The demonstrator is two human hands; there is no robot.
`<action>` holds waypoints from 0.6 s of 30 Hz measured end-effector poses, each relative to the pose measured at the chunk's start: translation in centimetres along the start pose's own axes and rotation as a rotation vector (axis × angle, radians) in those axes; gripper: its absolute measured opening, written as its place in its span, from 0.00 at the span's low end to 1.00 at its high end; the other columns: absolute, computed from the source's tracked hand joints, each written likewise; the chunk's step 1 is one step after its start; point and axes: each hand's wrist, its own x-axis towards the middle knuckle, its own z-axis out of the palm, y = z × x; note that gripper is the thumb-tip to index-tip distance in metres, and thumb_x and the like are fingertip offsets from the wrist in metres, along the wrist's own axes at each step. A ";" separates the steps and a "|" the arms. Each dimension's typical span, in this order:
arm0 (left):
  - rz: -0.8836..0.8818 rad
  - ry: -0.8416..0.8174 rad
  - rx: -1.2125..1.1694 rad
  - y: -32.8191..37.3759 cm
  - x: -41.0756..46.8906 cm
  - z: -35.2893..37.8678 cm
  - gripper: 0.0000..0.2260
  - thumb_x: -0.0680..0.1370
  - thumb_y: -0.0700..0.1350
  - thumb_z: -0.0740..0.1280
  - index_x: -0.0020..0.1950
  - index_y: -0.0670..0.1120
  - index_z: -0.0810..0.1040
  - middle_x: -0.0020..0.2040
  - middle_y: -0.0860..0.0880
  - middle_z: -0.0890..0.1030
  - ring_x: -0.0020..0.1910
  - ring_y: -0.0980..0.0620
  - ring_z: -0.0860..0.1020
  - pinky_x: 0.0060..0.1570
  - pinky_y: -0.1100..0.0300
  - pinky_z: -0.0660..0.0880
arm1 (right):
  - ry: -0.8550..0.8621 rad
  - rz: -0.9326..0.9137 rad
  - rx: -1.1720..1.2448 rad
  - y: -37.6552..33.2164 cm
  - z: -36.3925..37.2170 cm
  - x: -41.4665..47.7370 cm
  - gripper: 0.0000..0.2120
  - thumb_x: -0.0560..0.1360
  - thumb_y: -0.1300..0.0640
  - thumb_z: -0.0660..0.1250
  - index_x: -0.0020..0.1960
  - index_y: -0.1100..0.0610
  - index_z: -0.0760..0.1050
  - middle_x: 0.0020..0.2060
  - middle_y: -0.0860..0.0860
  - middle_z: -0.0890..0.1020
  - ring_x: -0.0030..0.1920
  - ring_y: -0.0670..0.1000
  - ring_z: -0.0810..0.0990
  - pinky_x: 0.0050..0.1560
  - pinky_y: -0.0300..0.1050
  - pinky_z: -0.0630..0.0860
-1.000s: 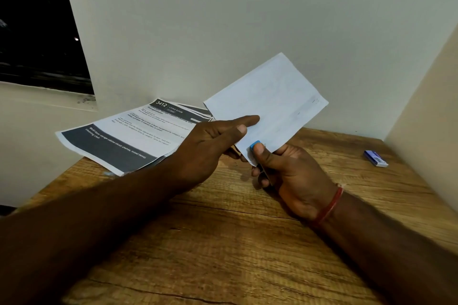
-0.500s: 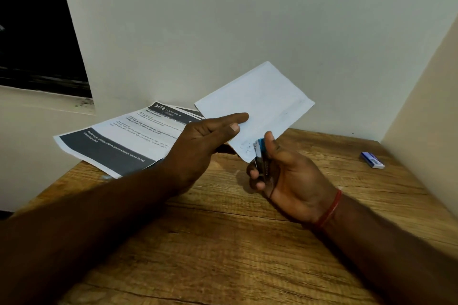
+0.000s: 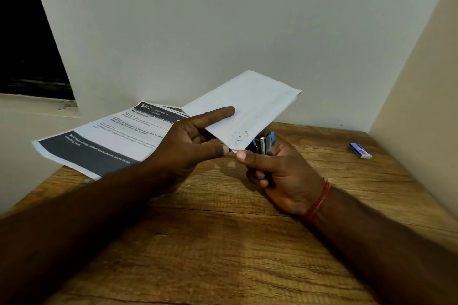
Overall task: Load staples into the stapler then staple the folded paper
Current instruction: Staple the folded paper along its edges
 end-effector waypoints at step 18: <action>-0.045 0.115 0.043 0.7 -0.2 1.6 0.08 0.78 0.47 0.78 0.55 0.46 0.92 0.55 0.40 0.91 0.52 0.37 0.90 0.63 0.35 0.86 | 0.165 0.015 -0.101 0.1 0.7 -0.1 0.03 0.79 0.61 0.77 0.48 0.56 0.85 0.28 0.48 0.79 0.28 0.48 0.67 0.27 0.42 0.61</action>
